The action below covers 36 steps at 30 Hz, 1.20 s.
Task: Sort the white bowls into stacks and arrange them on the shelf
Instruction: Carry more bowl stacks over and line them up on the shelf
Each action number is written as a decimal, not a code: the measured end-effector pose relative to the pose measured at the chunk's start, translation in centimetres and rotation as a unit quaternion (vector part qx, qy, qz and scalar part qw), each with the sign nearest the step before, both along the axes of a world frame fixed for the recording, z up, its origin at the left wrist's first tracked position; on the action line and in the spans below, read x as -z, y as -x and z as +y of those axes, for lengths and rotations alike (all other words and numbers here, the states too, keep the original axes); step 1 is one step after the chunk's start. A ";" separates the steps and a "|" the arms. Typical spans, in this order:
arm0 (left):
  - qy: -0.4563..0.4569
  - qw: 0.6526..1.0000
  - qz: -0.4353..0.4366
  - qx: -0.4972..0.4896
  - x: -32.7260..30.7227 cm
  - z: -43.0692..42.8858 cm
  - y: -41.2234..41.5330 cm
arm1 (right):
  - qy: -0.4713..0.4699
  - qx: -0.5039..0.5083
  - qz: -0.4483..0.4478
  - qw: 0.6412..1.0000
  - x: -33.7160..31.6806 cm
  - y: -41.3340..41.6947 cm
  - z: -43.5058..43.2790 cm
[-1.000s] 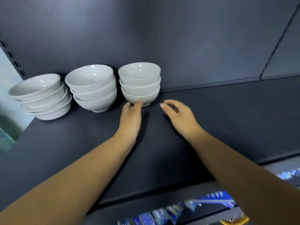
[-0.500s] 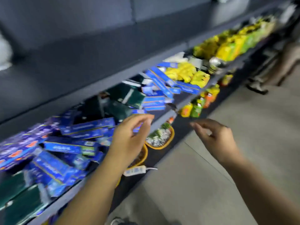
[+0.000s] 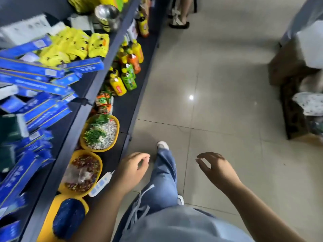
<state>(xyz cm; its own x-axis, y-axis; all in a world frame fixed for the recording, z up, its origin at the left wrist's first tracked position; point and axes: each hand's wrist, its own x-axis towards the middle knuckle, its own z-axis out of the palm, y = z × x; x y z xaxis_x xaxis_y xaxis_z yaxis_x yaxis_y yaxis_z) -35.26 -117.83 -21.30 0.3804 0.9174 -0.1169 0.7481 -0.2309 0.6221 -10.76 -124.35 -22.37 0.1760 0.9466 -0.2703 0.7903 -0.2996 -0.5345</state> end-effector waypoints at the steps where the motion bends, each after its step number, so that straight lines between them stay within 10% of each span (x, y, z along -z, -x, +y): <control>1: 0.013 1.000 -0.009 0.003 0.1 1.3 -0.8 | 0.007 0.010 -0.006 1.000 0.3 -0.6 0.6; 23: 0.026 0.999 -0.022 -0.036 -0.4 41.5 -13.2 | 0.041 0.084 -0.033 0.995 -2.3 -11.8 37.3; 36: 0.006 0.977 -0.033 -0.212 -5.1 62.9 -21.2 | -0.047 -0.138 0.008 0.989 -4.2 -20.3 69.3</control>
<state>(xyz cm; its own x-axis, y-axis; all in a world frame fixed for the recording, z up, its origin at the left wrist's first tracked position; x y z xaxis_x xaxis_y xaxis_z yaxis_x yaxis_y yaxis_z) -14.08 -54.90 -16.18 -0.0257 0.9928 -0.1167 0.7334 0.0981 0.6727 9.52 -55.08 -18.12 -0.0954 0.9790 -0.1804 0.8258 -0.0233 -0.5634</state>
